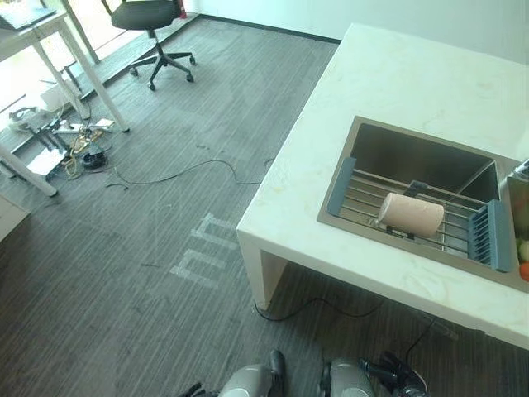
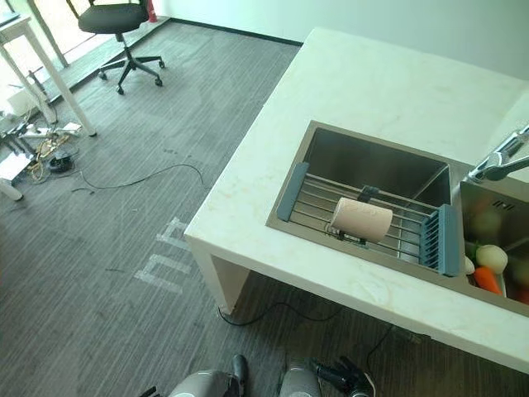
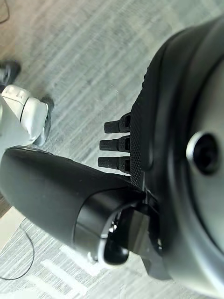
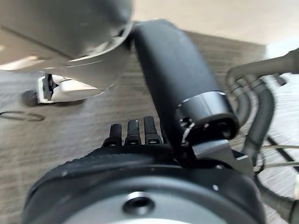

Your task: Place the dishes in the dishwasher.

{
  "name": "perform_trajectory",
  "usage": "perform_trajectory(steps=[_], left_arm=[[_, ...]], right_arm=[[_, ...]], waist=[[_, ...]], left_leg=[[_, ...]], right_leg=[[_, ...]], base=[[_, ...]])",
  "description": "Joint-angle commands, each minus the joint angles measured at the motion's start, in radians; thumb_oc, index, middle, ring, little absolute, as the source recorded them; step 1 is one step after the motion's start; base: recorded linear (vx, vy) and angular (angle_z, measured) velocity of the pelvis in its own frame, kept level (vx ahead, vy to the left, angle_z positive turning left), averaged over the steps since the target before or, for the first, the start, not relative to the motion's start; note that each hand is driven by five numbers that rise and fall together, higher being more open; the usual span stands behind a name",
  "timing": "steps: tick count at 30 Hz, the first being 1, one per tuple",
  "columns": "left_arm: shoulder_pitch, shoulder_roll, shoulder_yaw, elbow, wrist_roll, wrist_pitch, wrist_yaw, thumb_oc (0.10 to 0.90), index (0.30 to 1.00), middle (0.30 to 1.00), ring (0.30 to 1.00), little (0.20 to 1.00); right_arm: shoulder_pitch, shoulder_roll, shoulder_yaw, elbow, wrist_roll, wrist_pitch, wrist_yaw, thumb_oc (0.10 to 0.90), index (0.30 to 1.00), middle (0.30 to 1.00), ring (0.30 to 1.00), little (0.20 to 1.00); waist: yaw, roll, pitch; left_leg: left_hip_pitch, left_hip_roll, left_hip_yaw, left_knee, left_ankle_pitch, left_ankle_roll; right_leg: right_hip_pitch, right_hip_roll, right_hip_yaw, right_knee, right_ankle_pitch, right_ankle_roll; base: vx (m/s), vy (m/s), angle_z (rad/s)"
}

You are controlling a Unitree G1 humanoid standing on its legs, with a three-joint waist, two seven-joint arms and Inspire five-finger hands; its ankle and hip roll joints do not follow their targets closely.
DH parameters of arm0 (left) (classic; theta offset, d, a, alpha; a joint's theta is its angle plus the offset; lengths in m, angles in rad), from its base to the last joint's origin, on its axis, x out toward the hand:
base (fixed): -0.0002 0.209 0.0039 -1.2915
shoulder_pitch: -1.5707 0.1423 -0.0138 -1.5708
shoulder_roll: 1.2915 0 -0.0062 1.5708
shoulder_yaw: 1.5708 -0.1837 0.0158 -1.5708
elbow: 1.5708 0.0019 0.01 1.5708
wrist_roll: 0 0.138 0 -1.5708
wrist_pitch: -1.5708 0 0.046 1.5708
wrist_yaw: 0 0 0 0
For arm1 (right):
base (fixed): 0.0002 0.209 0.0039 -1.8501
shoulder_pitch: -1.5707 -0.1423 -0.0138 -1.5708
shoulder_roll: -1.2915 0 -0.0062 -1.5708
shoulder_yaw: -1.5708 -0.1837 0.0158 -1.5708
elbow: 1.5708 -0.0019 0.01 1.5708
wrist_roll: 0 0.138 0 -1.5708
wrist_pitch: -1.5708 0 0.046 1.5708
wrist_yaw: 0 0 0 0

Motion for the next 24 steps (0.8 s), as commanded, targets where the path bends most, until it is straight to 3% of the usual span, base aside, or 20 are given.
perform_trajectory(steps=[1,5,8,22,24], left_arm=[[-0.002,-0.009,0.017,-0.025,-0.03,-0.068,0.01,0.8,0.9,0.9,0.9,0.9],[-0.01,-0.016,0.02,-0.043,-0.081,-0.056,0.027,0.8,0.9,0.9,0.9,0.9],[-0.018,-0.03,0.001,-0.056,-0.024,-0.06,0.037,0.8,0.9,0.9,0.9,0.9],[-0.002,-0.026,-0.008,-0.062,-0.05,-0.043,0.066,0.8,0.9,0.9,0.9,0.9],[-0.009,-0.038,0.005,-0.074,-0.063,-0.051,0.055,0.8,0.9,0.9,0.9,0.9]], right_arm=[[-0.02,-0.072,0.008,-0.022,0.001,-0.06,0.036,0.8,0.9,0.9,0.9,0.9],[-0.019,-0.061,0.014,-0.005,-0.014,-0.044,0.045,0.8,0.9,0.9,0.9,0.9],[-0.016,-0.056,0.013,-0.008,0.001,-0.045,0.026,0.8,0.9,0.9,0.9,0.9],[0.026,-0.08,-0.051,0.008,0.097,-0.098,0.004,0.8,0.9,0.9,0.9,0.9],[0.037,-0.092,-0.074,0.01,0.113,-0.094,0.006,0.8,0.9,0.9,0.9,0.9]], waist=[[0.014,0.056,0.006],[0.015,0.027,-0.024],[0.012,0.013,-0.045],[-0.026,0.014,-0.074],[-0.029,-0.001,-0.072]], left_leg=[[0.016,0.061,-0.164,0.094,-0.212,-0.078],[0.023,0.085,-0.117,0.094,-0.218,-0.105],[0.018,0.099,-0.1,0.094,-0.218,-0.119],[0.024,0.133,-0.093,0.094,-0.205,-0.145],[0.07,0.117,-0.059,0.094,-0.194,-0.153]], right_leg=[[0.095,0.061,0.021,-0.238,0.113,0.032],[0.089,0.049,0.03,-0.238,0.048,0.039],[0.097,0.056,0.045,-0.238,0.019,0.03],[0.125,0.115,0.089,-0.238,-0.032,-0.017],[0.138,0.11,0.1,-0.238,-0.046,-0.029]], base=[[0.09,-0.279,-0.42],[0.15,-0.265,-0.31],[0.12,-0.213,-0.29],[0.06,-0.17,-0.12],[0.07,-0.246,-0.33]])
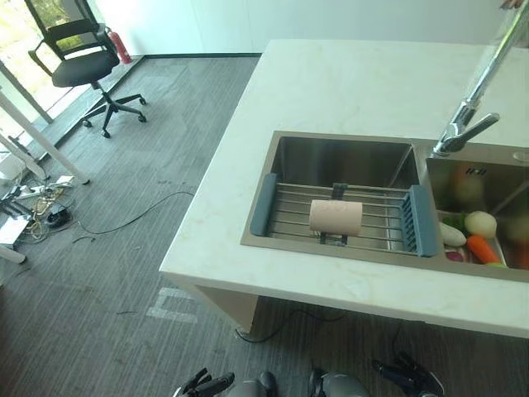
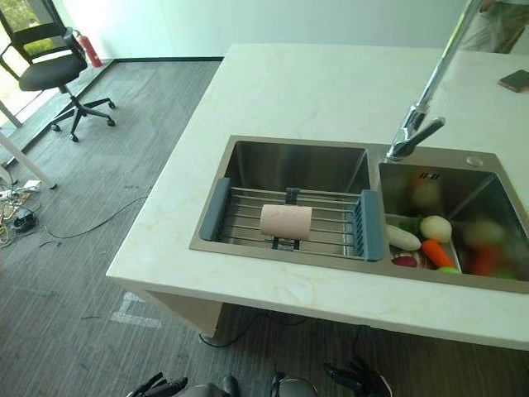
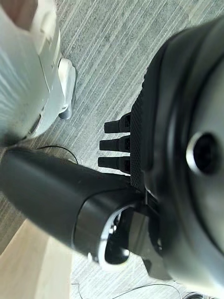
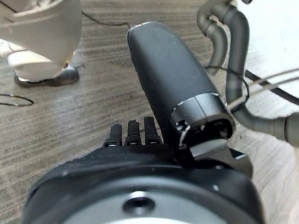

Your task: Place the dishes in the dishwasher.

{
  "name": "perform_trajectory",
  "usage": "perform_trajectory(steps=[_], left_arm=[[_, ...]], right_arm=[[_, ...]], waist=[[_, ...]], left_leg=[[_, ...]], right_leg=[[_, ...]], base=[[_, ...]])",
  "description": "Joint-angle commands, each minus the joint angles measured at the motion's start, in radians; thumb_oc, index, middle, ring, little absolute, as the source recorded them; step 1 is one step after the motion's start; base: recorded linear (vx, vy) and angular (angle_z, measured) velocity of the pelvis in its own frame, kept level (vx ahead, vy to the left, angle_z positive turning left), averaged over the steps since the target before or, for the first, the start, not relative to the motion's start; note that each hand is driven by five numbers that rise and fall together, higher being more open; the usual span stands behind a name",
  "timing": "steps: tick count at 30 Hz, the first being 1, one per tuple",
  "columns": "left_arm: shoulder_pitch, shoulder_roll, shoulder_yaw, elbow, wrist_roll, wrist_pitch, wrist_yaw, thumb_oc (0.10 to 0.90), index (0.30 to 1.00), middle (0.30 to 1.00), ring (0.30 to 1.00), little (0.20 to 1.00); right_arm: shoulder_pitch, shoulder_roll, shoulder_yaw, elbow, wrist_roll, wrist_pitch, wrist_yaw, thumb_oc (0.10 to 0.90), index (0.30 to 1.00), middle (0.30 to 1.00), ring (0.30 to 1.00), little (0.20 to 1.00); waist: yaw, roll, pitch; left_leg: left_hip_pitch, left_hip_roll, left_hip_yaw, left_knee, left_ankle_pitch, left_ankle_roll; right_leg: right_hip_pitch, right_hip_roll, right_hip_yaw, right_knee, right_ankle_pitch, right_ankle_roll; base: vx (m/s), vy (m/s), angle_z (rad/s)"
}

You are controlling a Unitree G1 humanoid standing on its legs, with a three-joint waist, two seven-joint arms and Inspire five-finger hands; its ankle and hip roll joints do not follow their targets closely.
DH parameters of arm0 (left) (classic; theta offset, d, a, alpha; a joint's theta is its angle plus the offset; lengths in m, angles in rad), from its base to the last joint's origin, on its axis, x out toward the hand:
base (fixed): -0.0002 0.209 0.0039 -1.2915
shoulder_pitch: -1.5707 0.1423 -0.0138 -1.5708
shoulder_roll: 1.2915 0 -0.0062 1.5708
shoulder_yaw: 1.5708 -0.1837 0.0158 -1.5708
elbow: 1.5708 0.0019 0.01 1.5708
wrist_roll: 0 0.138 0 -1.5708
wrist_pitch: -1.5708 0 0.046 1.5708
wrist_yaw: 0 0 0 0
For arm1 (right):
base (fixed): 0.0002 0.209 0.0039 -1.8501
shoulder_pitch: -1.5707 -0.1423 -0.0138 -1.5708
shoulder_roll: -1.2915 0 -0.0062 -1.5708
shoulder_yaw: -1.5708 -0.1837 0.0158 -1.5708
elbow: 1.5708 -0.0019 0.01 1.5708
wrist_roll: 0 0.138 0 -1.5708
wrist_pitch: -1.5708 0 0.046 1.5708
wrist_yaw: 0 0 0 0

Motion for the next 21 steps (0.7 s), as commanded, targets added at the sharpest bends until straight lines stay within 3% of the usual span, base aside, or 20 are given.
perform_trajectory(steps=[1,3,4,6,7,9,12,13,14,16,21], left_arm=[[-0.021,-0.012,0.017,-0.021,0.01,-0.037,0.006,0.8,0.9,0.9,0.9,0.9],[-0.027,-0.017,0.002,-0.035,0.027,-0.031,0.007,0.8,0.9,0.9,0.9,0.9],[-0.021,-0.023,-0.01,-0.032,0.024,-0.045,-0.003,0.8,0.9,0.9,0.9,0.9],[-0.014,-0.014,-0.001,-0.041,0.039,-0.027,-0.023,0.8,0.9,0.9,0.9,0.9],[-0.011,-0.011,0.001,-0.037,0.021,-0.031,-0.022,0.8,0.9,0.9,0.9,0.9],[-0.01,-0.001,0.002,-0.03,0.025,-0.04,-0.014,0.8,0.9,0.9,0.9,0.9],[-0.009,0.0,0.0,-0.028,0.022,-0.043,-0.009,0.8,0.9,0.9,0.9,0.9],[-0.021,0.019,0.022,-0.002,-0.086,-0.065,0.007,0.8,0.9,0.9,0.9,0.9],[-0.021,0.021,0.036,0.004,-0.064,-0.082,0.008,0.8,0.9,0.9,0.9,0.9],[-0.01,0.013,0.046,0.003,-0.007,-0.1,0.036,0.8,0.9,0.9,0.9,0.9],[-0.007,0.016,0.039,0.001,-0.015,-0.095,0.046,0.8,0.9,0.9,0.9,0.9]], right_arm=[[-0.032,-0.052,-0.058,0.004,0.058,-0.052,-0.003,0.8,0.9,0.9,0.9,0.9],[-0.026,-0.052,-0.06,-0.006,0.061,-0.056,-0.006,0.8,0.9,0.9,0.9,0.9],[-0.032,-0.049,-0.049,-0.009,0.059,-0.073,-0.004,0.8,0.9,0.9,0.9,0.9],[-0.041,-0.047,-0.045,-0.021,0.031,-0.088,-0.01,0.8,0.9,0.9,0.9,0.9],[-0.055,-0.048,-0.032,-0.043,0.024,-0.082,-0.018,0.8,0.9,0.9,0.9,0.9],[-0.066,-0.044,-0.03,-0.053,0.007,-0.076,-0.002,0.8,0.9,0.9,0.9,0.9],[-0.066,-0.043,-0.029,-0.058,-0.004,-0.074,-0.001,0.8,0.9,0.9,0.9,0.9],[-0.052,-0.019,-0.011,-0.046,-0.036,-0.065,0.0,0.8,0.9,0.9,0.9,0.9],[-0.052,-0.015,-0.014,-0.032,-0.041,-0.052,-0.002,0.8,0.9,0.9,0.9,0.9],[-0.066,-0.019,-0.002,-0.004,-0.088,-0.04,0.025,0.8,0.9,0.9,0.9,0.9],[-0.073,-0.02,0.01,-0.002,-0.112,-0.047,0.03,0.8,0.9,0.9,0.9,0.9]], waist=[[0.005,-0.004,0.05],[0.011,-0.007,0.065],[0.024,0.02,0.085],[0.014,0.033,0.089],[0.028,0.042,0.102],[0.018,0.067,0.101],[0.017,0.068,0.101],[0.013,0.071,0.119],[0.014,0.071,0.119],[0.048,0.036,0.098],[0.052,0.032,0.09]], left_leg=[[0.07,-0.015,-0.036,0.043,-0.112,-0.008],[0.056,-0.032,-0.026,0.043,-0.093,-0.007],[0.018,-0.095,-0.087,0.043,-0.122,0.019],[0.005,-0.065,-0.072,0.043,-0.126,0.03],[-0.003,-0.078,-0.119,0.043,-0.129,0.038],[-0.005,-0.041,-0.099,0.043,-0.15,0.05],[-0.006,-0.043,-0.103,0.043,-0.152,0.054],[0.03,-0.048,-0.131,0.043,-0.18,0.086],[0.041,-0.027,-0.122,0.043,-0.184,0.074],[0.034,-0.021,-0.08,0.043,-0.178,0.053],[0.027,-0.01,-0.071,0.043,-0.178,0.041]], right_leg=[[0.116,-0.038,0.037,-0.134,-0.034,0.094],[0.125,-0.048,0.029,-0.134,-0.029,0.095],[0.125,-0.019,0.031,-0.134,-0.005,0.108],[0.118,-0.009,0.005,-0.134,0.006,0.106],[0.142,0.012,-0.026,-0.134,0.005,0.1],[0.142,0.027,-0.077,-0.1,0.046,0.112],[0.124,0.02,-0.076,-0.067,0.047,0.117],[0.08,-0.091,-0.053,-0.044,0.114,0.151],[0.123,-0.084,-0.043,-0.134,0.081,0.145],[0.105,-0.115,-0.046,-0.134,0.032,0.156],[0.103,-0.11,-0.048,-0.134,0.021,0.155]], base=[[0.04,-0.052,-0.28],[-0.01,0.049,-0.15],[-0.02,0.15,-0.08],[-0.03,0.212,-0.31],[-0.07,0.225,-0.54],[-0.06,0.167,-0.76],[-0.04,-0.009,-0.66],[-0.09,-0.275,-0.04],[-0.1,-0.409,0.33],[-0.05,-0.415,0.25],[-0.03,-0.137,-0.29]])
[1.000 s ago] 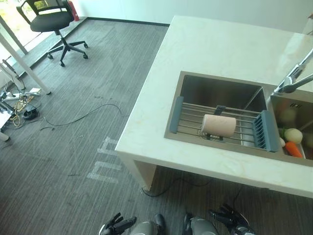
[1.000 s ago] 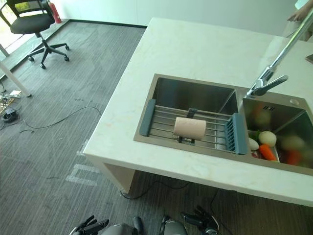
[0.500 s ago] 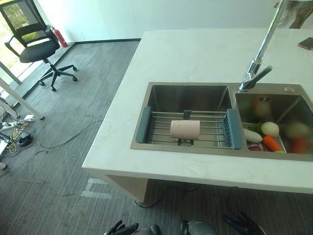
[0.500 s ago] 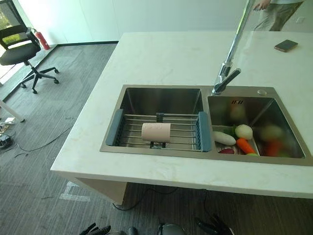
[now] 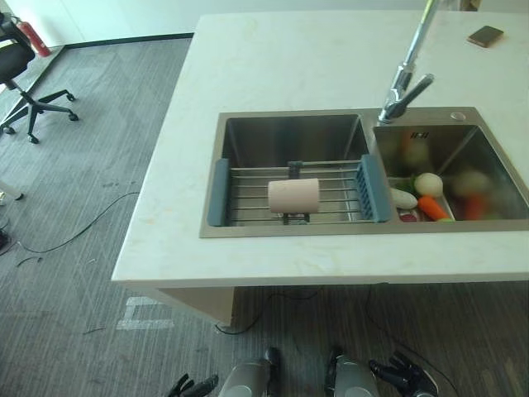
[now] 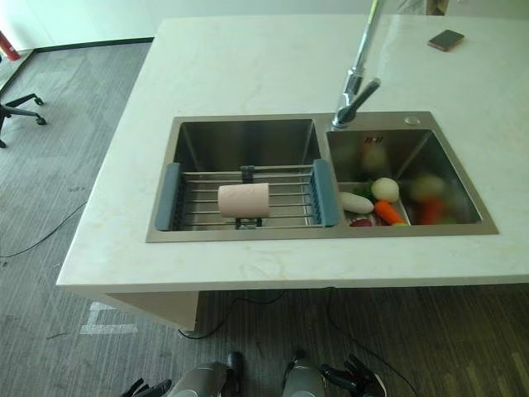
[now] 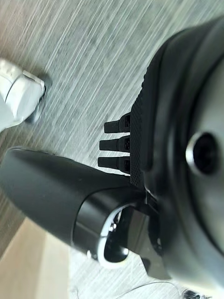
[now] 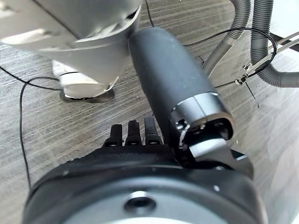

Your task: Place the dishes in the dishwasher.

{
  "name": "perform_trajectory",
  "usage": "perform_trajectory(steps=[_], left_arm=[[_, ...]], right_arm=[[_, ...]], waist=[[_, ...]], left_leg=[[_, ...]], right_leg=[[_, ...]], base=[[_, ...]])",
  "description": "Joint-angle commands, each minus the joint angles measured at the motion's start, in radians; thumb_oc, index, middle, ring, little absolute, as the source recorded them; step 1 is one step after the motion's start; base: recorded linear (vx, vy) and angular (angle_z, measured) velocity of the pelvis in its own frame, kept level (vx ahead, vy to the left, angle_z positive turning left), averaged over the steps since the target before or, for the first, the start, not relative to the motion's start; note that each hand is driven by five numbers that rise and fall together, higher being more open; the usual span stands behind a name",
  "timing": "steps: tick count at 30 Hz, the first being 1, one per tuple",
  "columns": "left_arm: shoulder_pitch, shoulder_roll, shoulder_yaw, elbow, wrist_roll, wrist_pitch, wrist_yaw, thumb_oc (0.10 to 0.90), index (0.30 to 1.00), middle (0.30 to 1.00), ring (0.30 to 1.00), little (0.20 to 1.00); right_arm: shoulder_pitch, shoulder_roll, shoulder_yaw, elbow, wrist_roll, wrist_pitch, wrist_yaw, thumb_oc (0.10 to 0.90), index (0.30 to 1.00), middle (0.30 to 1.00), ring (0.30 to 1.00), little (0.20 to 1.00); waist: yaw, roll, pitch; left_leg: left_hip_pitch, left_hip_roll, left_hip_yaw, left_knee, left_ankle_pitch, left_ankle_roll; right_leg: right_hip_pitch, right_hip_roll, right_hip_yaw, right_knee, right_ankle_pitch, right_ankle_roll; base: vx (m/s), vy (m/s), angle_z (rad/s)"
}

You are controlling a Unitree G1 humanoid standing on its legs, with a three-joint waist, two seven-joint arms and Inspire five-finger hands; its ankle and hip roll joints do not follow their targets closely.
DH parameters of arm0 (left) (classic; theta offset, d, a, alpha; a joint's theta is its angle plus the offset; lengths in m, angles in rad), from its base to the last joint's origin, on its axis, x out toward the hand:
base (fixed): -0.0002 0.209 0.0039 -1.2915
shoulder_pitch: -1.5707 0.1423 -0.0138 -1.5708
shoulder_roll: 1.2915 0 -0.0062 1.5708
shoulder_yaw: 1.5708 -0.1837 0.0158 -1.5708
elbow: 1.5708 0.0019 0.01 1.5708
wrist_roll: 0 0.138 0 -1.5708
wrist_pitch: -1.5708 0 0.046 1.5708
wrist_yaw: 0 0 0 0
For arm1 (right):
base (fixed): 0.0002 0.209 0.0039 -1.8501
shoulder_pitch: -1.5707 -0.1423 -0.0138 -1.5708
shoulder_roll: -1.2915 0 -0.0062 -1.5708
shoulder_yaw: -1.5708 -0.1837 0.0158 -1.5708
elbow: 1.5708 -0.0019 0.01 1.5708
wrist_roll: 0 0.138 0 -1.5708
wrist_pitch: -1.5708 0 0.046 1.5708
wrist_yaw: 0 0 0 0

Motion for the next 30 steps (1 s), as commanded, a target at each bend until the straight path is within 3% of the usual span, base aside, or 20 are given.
perform_trajectory(steps=[1,11,13,14,16,19,20,22,26,27,29,30], left_arm=[[-0.007,0.012,0.003,-0.017,-0.019,0.001,0.031,0.8,0.9,0.9,0.9,0.9],[-0.005,-0.006,0.055,-0.035,-0.148,-0.067,0.012,0.8,0.9,0.9,0.9,0.9],[0.0,-0.002,0.077,-0.037,-0.182,-0.12,0.026,0.8,0.9,0.9,0.9,0.9],[0.01,0.03,0.133,-0.064,-0.258,-0.222,0.056,0.8,0.9,0.9,0.9,0.9],[0.014,0.039,0.15,-0.073,-0.276,-0.231,0.057,0.8,0.9,0.9,0.9,0.9],[0.034,0.099,0.228,-0.113,-0.228,-0.321,0.133,0.8,0.9,0.9,0.9,0.9],[0.043,0.134,0.261,-0.136,-0.194,-0.38,0.192,0.8,0.9,0.9,0.9,0.9],[0.053,0.189,0.318,-0.164,-0.114,-0.432,0.298,0.8,0.9,0.9,0.9,0.9],[0.07,0.328,0.433,-0.251,0.101,-0.466,0.512,0.8,0.9,0.9,0.9,0.9],[0.068,0.414,0.47,-0.297,0.173,-0.466,0.568,0.8,0.9,0.9,0.9,0.9],[0.065,0.489,0.502,-0.344,0.236,-0.485,0.613,0.8,0.9,0.9,0.9,0.9],[0.06,0.566,0.535,-0.396,0.29,-0.499,0.63,0.8,0.9,0.9,0.9,0.9]], right_arm=[[-0.053,-0.04,-0.01,-0.019,0.046,-0.016,-0.009,0.8,0.9,0.9,0.9,0.9],[-0.019,-0.036,-0.063,0.039,0.061,0.002,-0.02,0.8,0.9,0.9,0.9,0.9],[-0.014,-0.036,-0.074,0.046,0.074,0.002,-0.012,0.8,0.9,0.9,0.9,0.9],[-0.005,-0.045,-0.086,0.039,0.078,0.008,-0.002,0.8,0.9,0.9,0.9,0.9],[-0.003,-0.047,-0.091,0.039,0.077,0.009,0.001,0.8,0.9,0.9,0.9,0.9],[0.009,-0.067,-0.111,0.049,0.068,0.009,0.02,0.8,0.9,0.9,0.9,0.9],[0.013,-0.077,-0.124,0.058,0.062,0.007,0.03,0.8,0.9,0.9,0.9,0.9],[0.016,-0.088,-0.13,0.068,0.065,0.006,0.038,0.8,0.9,0.9,0.9,0.9],[0.019,-0.09,-0.127,0.078,0.061,-0.008,0.038,0.8,0.9,0.9,0.9,0.9],[0.019,-0.091,-0.115,0.073,0.064,-0.005,0.029,0.8,0.9,0.9,0.9,0.9],[0.02,-0.088,-0.101,0.059,0.068,0.0,0.017,0.8,0.9,0.9,0.9,0.9],[0.023,-0.083,-0.088,0.044,0.068,0.005,0.006,0.8,0.9,0.9,0.9,0.9]], waist=[[-0.01,0.01,-0.057],[-0.013,0.025,-0.08],[-0.01,0.029,-0.085],[-0.007,0.038,-0.092],[-0.006,0.04,-0.093],[-0.001,0.051,-0.099],[0.003,0.057,-0.101],[0.009,0.066,-0.106],[0.022,0.075,-0.116],[0.026,0.081,-0.12],[0.029,0.084,-0.124],[0.03,0.086,-0.127]], left_leg=[[0.042,0.058,0.019,-0.025,-0.142,-0.046],[0.033,0.072,0.003,-0.025,-0.131,-0.074],[0.037,0.07,0.002,-0.025,-0.133,-0.076],[0.034,0.066,-0.004,-0.025,-0.135,-0.078],[0.033,0.066,-0.004,-0.025,-0.135,-0.078],[0.033,0.063,-0.006,-0.025,-0.136,-0.077],[0.032,0.061,-0.01,-0.025,-0.137,-0.075],[0.028,0.061,-0.013,-0.025,-0.136,-0.074],[0.024,0.061,-0.018,-0.025,-0.137,-0.071],[0.023,0.062,-0.019,-0.025,-0.137,-0.068],[0.022,0.063,-0.017,-0.025,-0.137,-0.065],[0.021,0.065,-0.014,-0.025,-0.139,-0.064]], right_leg=[[0.071,0.05,-0.008,-0.059,-0.136,0.009],[0.101,0.045,-0.029,-0.059,-0.169,-0.007],[0.11,0.039,-0.037,-0.059,-0.175,-0.005],[0.111,0.029,-0.04,-0.059,-0.182,-0.003],[0.112,0.027,-0.041,-0.059,-0.183,-0.002],[0.114,0.018,-0.045,-0.059,-0.189,0.002],[0.115,0.016,-0.046,-0.059,-0.192,0.003],[0.114,0.013,-0.047,-0.059,-0.197,0.004],[0.115,0.013,-0.047,-0.059,-0.203,0.006],[0.115,0.013,-0.046,-0.059,-0.204,0.007],[0.113,0.013,-0.045,-0.059,-0.203,0.009],[0.112,0.013,-0.043,-0.059,-0.203,0.01]], base=[[-0.09,-0.298,0.23],[0.0,-0.055,0.12],[0.07,0.015,0.17],[0.04,0.03,0.1],[0.03,0.034,0.01],[0.02,0.025,0.01],[0.0,0.0,0.0],[0.0,0.017,0.01],[0.0,0.0,0.0],[0.0,0.0,0.0],[-0.01,-0.002,-0.02],[0.0,0.0,0.0]])
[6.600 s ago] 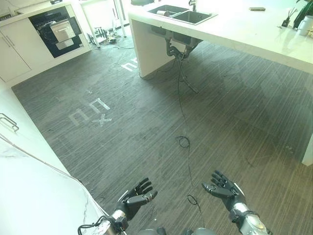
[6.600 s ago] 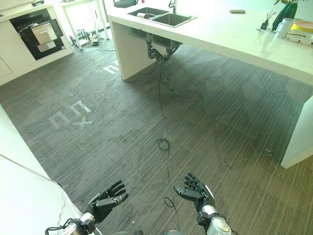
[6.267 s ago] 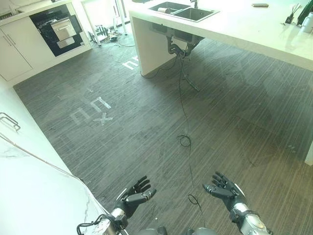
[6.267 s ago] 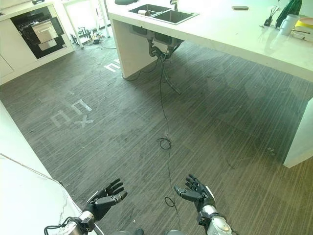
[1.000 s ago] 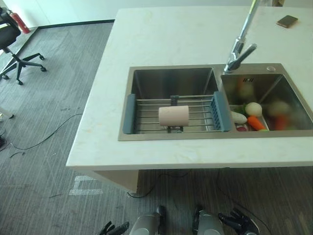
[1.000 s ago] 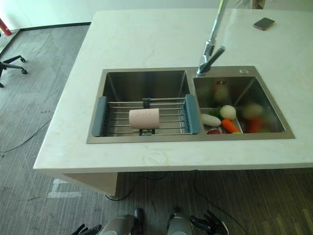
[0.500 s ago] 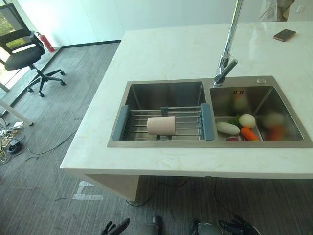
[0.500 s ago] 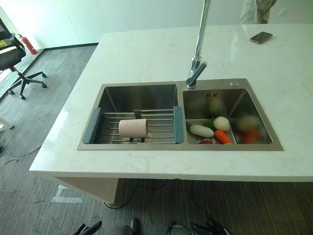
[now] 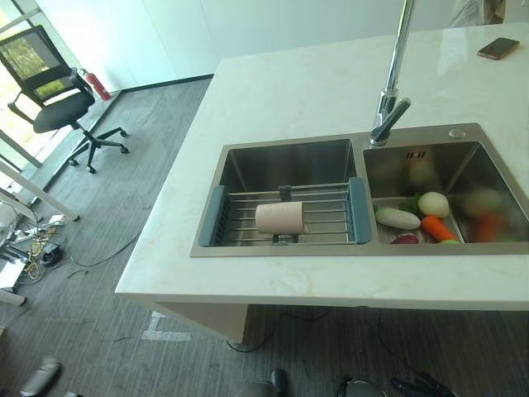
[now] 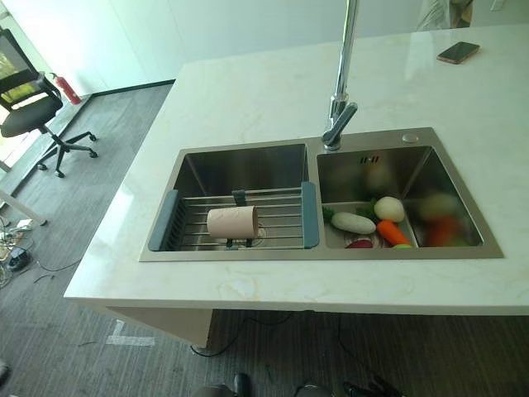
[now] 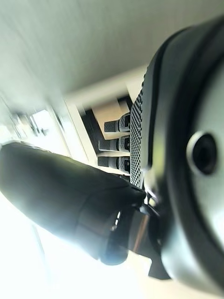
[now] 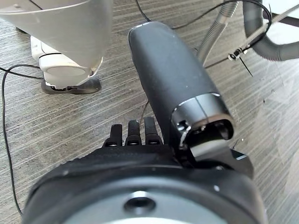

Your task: Place the dishes in the dishwasher.

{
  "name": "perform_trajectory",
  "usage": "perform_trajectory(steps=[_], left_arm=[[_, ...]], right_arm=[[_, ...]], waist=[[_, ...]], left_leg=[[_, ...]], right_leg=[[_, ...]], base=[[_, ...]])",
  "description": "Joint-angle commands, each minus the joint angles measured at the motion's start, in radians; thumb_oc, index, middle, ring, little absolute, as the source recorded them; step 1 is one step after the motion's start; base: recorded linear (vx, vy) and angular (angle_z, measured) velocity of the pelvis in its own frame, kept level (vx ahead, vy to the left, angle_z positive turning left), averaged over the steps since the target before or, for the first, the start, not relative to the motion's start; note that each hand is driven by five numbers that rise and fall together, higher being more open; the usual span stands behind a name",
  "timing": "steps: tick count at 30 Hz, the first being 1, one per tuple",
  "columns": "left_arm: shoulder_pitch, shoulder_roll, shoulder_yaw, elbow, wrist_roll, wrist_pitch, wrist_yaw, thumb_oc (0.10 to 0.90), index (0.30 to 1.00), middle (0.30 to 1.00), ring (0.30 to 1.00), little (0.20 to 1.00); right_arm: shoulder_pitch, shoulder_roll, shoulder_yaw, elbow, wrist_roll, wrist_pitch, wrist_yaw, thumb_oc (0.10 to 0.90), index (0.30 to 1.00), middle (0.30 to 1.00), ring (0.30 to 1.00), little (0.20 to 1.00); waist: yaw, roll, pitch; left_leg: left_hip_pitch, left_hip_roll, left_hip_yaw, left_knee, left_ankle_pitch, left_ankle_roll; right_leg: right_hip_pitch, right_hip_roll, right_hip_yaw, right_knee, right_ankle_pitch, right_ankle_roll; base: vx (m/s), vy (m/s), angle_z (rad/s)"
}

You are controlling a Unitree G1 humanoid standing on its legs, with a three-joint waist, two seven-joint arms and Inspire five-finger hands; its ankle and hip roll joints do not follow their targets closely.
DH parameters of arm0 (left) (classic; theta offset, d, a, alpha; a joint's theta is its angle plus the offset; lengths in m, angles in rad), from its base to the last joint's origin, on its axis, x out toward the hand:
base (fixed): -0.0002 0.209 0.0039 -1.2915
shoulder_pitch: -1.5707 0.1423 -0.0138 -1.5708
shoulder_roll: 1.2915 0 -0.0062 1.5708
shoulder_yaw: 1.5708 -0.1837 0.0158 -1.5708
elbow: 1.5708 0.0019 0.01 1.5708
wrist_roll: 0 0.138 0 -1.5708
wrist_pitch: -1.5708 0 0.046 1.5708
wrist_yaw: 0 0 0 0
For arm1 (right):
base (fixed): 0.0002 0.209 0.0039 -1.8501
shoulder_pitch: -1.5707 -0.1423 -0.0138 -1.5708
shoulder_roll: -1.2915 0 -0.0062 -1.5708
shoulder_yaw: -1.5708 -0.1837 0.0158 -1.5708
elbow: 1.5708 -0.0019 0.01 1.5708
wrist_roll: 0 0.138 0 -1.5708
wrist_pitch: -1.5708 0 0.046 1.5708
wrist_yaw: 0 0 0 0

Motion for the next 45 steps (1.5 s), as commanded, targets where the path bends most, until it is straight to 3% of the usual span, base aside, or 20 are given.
perform_trajectory(steps=[1,3,6,7,10,13,19,24,27,34,45], left_arm=[[-0.017,0.179,0.073,-0.121,0.171,-0.16,0.105,0.8,0.9,0.9,0.9,0.9],[-0.055,0.3,0.095,-0.223,0.23,-0.181,0.058,0.8,0.9,0.9,0.9,0.9],[-0.13,0.394,0.059,-0.398,0.15,-0.087,-0.103,0.8,0.9,0.9,0.9,0.9],[-0.209,0.415,0.018,-0.566,0.069,-0.028,-0.227,0.8,0.9,0.9,0.9,0.9],[-0.275,0.429,-0.039,-0.708,0.098,0.019,-0.287,0.8,0.9,0.9,0.9,0.9],[-0.408,0.447,-0.179,-0.85,0.113,0.144,-0.478,0.8,0.9,0.9,0.9,0.9],[-0.575,0.459,-0.383,-0.858,0.056,0.329,-0.664,0.8,0.9,0.9,0.9,0.9],[-0.668,0.463,-0.512,-0.741,0.066,0.393,-0.738,0.8,0.9,0.9,0.9,0.9],[-0.714,0.48,-0.601,-0.623,0.074,0.445,-0.878,0.8,0.9,0.9,0.9,0.9],[-0.797,0.509,-0.72,-0.607,0.068,0.475,-0.98,0.8,0.9,0.9,0.9,0.9],[-0.812,0.52,-0.736,-0.689,0.022,0.494,-0.989,0.8,0.9,0.9,0.9,0.9]], right_arm=[[-0.035,0.009,-0.012,-0.013,0.028,-0.034,-0.021,0.8,0.9,0.9,0.9,0.9],[-0.035,0.014,0.011,-0.024,0.042,-0.032,-0.029,0.8,0.9,0.9,0.9,0.9],[-0.038,0.027,0.032,-0.031,0.032,-0.016,-0.065,0.8,0.9,0.9,0.9,0.9],[-0.043,0.036,0.041,-0.035,0.043,0.004,-0.074,0.8,0.9,0.9,0.9,0.9],[-0.044,0.045,0.037,-0.03,0.043,0.017,-0.076,0.8,0.9,0.9,0.9,0.9],[-0.037,0.041,0.023,-0.017,0.07,0.052,-0.093,0.8,0.9,0.9,0.9,0.9],[-0.018,0.016,-0.018,0.015,0.104,0.078,-0.076,0.8,0.9,0.9,0.9,0.9],[-0.008,0.009,-0.017,-0.001,0.133,0.063,-0.067,0.8,0.9,0.9,0.9,0.9],[0.005,-0.004,-0.029,-0.02,0.135,0.066,-0.06,0.8,0.9,0.9,0.9,0.9],[0.009,-0.018,-0.025,-0.041,0.137,0.07,-0.064,0.8,0.9,0.9,0.9,0.9],[0.015,-0.021,-0.029,-0.047,0.132,0.072,-0.068,0.8,0.9,0.9,0.9,0.9]], waist=[[0.004,-0.01,0.02],[0.002,-0.007,0.012],[-0.005,-0.01,0.002],[-0.015,-0.013,-0.002],[-0.027,-0.017,-0.005],[-0.057,-0.018,-0.004],[-0.101,-0.004,0.002],[-0.131,0.003,0.007],[-0.154,0.014,0.018],[-0.172,0.028,0.026],[-0.174,0.034,0.029]], left_leg=[[-0.002,0.027,0.011,0.115,-0.226,0.013],[-0.003,0.032,0.019,0.115,-0.228,0.011],[0.002,0.044,0.039,0.115,-0.233,0.007],[0.007,0.053,0.054,0.115,-0.238,0.004],[0.016,0.058,0.068,0.115,-0.242,0.004],[0.029,0.066,0.085,0.115,-0.247,0.004],[0.04,0.067,0.103,0.115,-0.246,0.001],[0.038,0.069,0.118,0.115,-0.24,0.002],[0.033,0.063,0.127,0.115,-0.233,0.002],[0.026,0.054,0.133,0.115,-0.228,0.008],[0.024,0.053,0.139,0.115,-0.226,0.008]], right_leg=[[0.138,-0.02,0.005,-0.137,-0.089,0.083],[0.137,-0.019,0.008,-0.137,-0.088,0.086],[0.138,-0.018,0.008,-0.137,-0.089,0.088],[0.137,-0.017,0.013,-0.137,-0.091,0.092],[0.137,-0.011,0.026,-0.137,-0.087,0.096],[0.135,0.001,0.058,-0.137,-0.081,0.1],[0.126,0.008,0.094,-0.137,-0.071,0.108],[0.11,0.008,0.119,-0.137,-0.058,0.112],[0.094,0.006,0.139,-0.137,-0.045,0.12],[0.078,0.004,0.155,-0.137,-0.034,0.125],[0.072,0.001,0.16,-0.137,-0.031,0.127]], base=[[0.0,0.0,0.0],[-0.01,-0.038,0.01],[0.01,-0.062,-0.02],[0.01,-0.085,-0.03],[0.02,-0.073,-0.23],[0.03,-0.084,-0.38],[0.02,-0.016,-0.2],[0.02,0.009,-0.2],[0.01,0.056,-0.27],[0.0,0.024,-0.07],[0.0,0.0,0.0]])
